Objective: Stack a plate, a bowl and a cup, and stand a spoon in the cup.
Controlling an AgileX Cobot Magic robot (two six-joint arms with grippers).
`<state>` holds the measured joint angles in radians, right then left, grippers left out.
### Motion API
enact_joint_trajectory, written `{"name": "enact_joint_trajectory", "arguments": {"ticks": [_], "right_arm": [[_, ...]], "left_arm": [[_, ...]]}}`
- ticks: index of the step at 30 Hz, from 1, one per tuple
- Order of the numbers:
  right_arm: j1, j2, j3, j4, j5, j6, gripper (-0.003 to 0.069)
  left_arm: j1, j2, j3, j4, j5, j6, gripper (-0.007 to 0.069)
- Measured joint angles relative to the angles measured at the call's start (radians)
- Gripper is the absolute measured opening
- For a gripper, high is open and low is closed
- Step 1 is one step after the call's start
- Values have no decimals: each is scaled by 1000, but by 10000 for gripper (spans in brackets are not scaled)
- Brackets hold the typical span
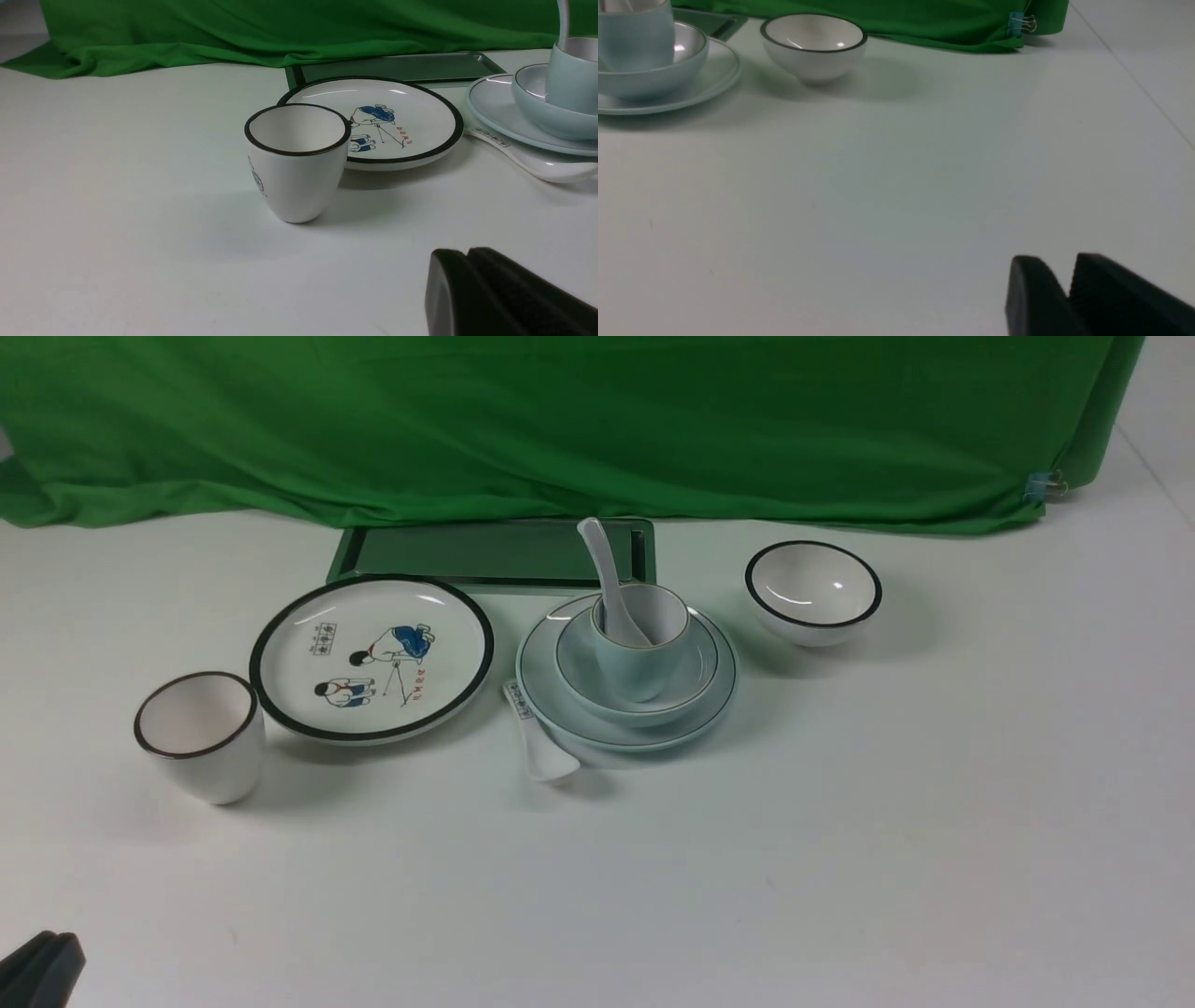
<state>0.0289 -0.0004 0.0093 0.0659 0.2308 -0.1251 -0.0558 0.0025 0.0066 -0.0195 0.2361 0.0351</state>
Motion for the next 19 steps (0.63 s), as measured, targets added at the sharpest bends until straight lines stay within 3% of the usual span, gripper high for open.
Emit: {"name": "enact_joint_trajectory", "arguments": {"ticks": [19], "right_arm": [[0, 0, 0, 0, 0, 0, 196]], "left_arm": [[34, 0, 0, 1, -2, 1, -29]]}}
